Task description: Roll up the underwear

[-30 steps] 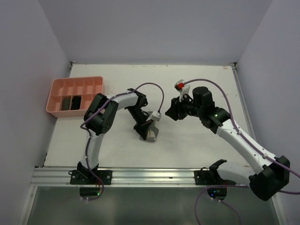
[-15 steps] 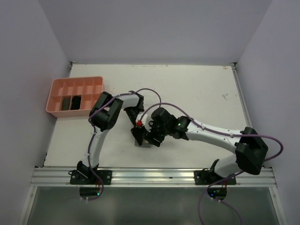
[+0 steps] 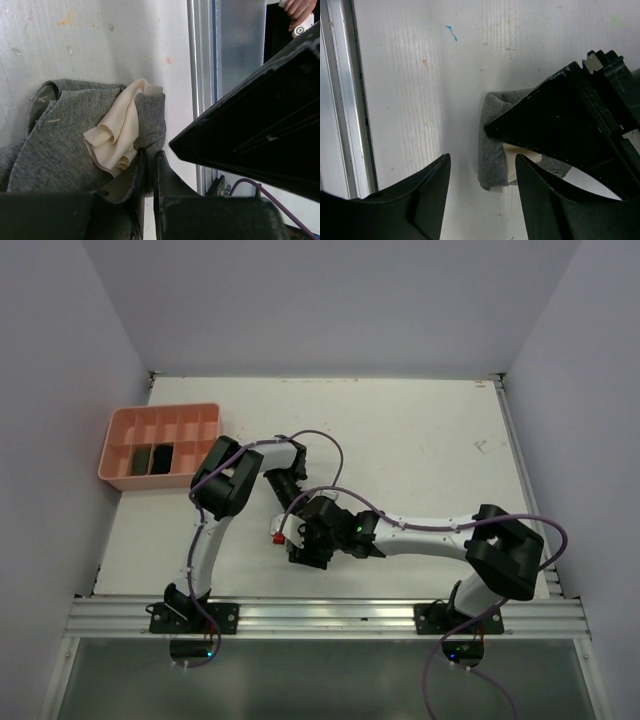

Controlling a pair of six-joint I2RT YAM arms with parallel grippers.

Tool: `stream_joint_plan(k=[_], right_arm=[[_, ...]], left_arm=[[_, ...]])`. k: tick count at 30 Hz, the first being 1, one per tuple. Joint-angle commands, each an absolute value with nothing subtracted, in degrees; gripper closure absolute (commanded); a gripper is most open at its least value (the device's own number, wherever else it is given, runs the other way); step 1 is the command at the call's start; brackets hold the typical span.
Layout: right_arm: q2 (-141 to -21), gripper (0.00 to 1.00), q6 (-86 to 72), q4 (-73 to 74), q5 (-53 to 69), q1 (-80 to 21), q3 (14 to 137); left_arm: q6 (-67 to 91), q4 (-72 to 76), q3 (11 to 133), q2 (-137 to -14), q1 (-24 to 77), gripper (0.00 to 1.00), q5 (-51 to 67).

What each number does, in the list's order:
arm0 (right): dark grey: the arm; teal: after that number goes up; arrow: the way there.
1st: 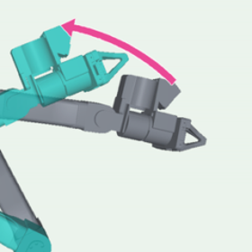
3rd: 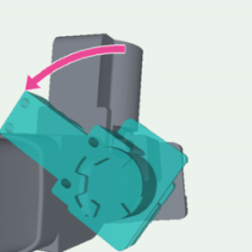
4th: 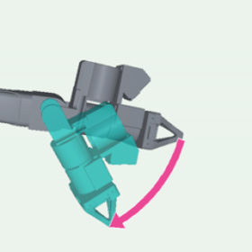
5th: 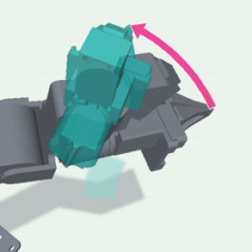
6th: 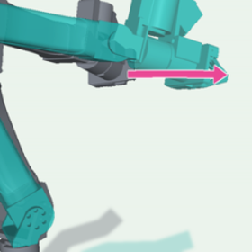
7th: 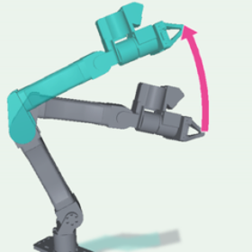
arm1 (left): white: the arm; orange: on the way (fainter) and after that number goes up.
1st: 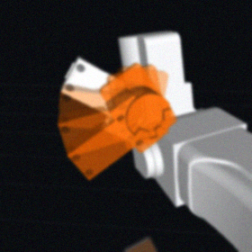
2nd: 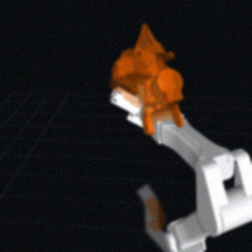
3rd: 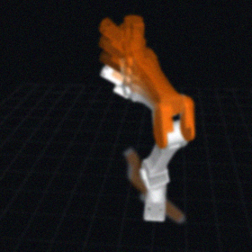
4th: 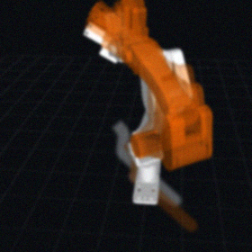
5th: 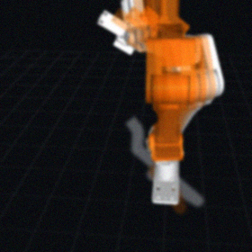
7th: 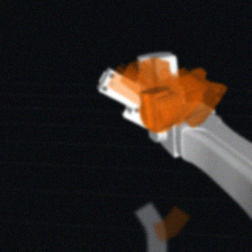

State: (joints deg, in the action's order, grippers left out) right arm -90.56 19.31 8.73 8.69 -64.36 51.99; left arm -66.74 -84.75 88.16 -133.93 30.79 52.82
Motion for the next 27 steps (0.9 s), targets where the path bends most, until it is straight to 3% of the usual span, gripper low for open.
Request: stream_joint_plan(k=[1, 6, 9, 16, 22, 27], right_arm=[[-92.4, 0.42, 22.0, 3.0, 5.7, -64.7, 51.4], [-94.7, 0.45, 21.8, 0.4, 5.7, -64.6, 50.3], [-97.4, 0.54, 20.7, 0.4, 7.9, -64.7, 50.4], [-100.1, 1.00, 19.4, 3.2, 12.1, -64.7, 50.9], [-100.5, 1.00, 14.2, 7.0, 17.0, -64.4, 51.1], [-100.9, 1.00, 10.6, 7.5, 20.2, -62.2, 50.2]], left_arm=[[-71.5, -73.1, 86.7, -136.9, 30.9, 0.92, 43.8], [-71.6, -73.3, 86.7, -136.8, 30.9, 0.91, 43.9], [-71.5, -72.7, 86.4, -136.4, 30.8, 0.91, 44.0], [-69.4, -70.8, 87.0, -134.9, 29.8, 0.87, 45.9], [-67.2, -73.6, 95.4, -131.6, 26.8, 0.69, 48.0], [-61.4, -75.1, 111.4, -131.7, 20.1, 0.65, 49.7]])
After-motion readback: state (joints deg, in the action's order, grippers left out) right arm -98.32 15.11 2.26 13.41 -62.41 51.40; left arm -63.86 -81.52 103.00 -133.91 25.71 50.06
